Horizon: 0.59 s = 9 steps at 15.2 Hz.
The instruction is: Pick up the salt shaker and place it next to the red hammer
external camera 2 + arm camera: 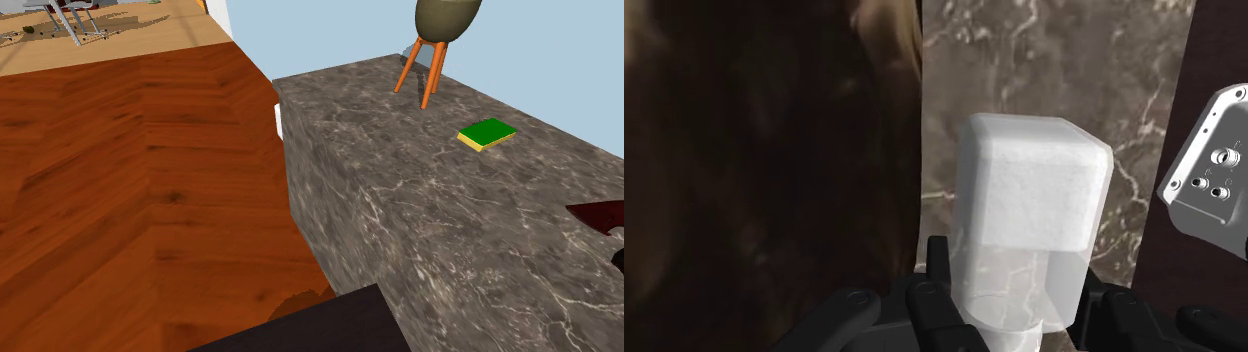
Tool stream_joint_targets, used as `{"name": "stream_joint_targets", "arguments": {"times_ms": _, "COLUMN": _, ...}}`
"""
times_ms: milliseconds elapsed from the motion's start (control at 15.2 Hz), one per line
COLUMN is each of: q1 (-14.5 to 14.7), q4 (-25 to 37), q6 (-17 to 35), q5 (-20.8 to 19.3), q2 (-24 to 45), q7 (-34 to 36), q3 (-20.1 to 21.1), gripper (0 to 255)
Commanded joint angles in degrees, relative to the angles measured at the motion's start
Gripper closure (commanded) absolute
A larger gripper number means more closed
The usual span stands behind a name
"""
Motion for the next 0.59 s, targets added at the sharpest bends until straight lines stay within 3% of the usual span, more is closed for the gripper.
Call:
{"name": "stream_joint_targets", "arguments": {"times_ms": 0, "q1": 0.0, "q4": -4.6, "q6": 12.0, "q5": -8.6, "q2": 1.1, "q7": -0.4, "q3": -3.0, "gripper": 255}}
{"name": "stream_joint_targets", "arguments": {"times_ms": 330, "q1": -1.4, "q4": -4.9, "q6": 13.4, "q5": -6.4, "q2": 3.5, "q7": -2.0, "q3": -2.4, "gripper": 255}}
{"name": "stream_joint_targets", "arguments": {"times_ms": 396, "q1": -0.7, "q4": -3.9, "q6": 12.6, "q5": -5.5, "q2": 4.0, "q7": -1.4, "q3": -1.6, "gripper": 0}}
{"name": "stream_joint_targets", "arguments": {"times_ms": 528, "q1": -3.3, "q4": -5.1, "q6": 11.7, "q5": -6.2, "q2": 2.5, "q7": -1.5, "q3": 0.3, "gripper": 0}}
